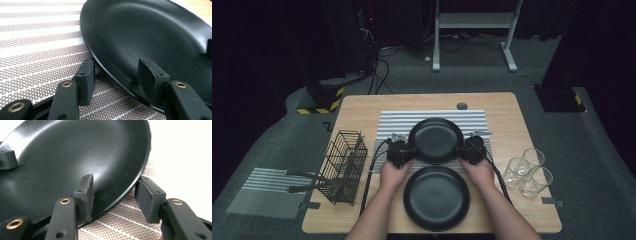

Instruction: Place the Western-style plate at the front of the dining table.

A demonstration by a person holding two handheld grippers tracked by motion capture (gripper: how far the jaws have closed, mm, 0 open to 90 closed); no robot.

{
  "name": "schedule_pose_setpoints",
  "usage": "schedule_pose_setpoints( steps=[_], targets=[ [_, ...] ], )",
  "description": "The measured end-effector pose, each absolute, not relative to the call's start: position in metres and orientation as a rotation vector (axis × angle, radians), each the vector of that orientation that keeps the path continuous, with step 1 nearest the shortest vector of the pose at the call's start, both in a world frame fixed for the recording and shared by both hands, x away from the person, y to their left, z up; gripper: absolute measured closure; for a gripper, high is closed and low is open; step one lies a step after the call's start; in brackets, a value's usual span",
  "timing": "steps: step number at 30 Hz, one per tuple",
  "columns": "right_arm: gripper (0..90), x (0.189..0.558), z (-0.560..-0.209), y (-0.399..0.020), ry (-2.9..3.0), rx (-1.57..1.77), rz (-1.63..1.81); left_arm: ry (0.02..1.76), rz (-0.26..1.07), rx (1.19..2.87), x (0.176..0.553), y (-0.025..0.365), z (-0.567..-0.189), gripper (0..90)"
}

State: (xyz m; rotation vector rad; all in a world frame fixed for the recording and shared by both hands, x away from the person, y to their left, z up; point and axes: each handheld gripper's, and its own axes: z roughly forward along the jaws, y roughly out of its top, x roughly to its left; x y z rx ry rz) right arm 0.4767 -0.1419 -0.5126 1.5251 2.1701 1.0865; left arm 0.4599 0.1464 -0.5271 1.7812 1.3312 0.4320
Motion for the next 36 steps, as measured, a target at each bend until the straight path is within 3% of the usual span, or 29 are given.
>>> schedule_pose_setpoints(
  steps=[14,21,36],
  targets=[
    [50.1,0.432,-0.498,-0.156,2.059,1.329,1.145,1.334,0.565,1.66,0.436,0.15,-0.52,52.6],
    [53.0,0.418,-0.5,-0.161,2.058,1.257,1.098,1.288,0.643,1.72,0.422,0.148,-0.514,57.0],
    [55.5,0.364,-0.496,-0.173,2.069,1.165,0.975,1.249,0.585,1.836,0.392,0.159,-0.51,58.8]
  ],
)
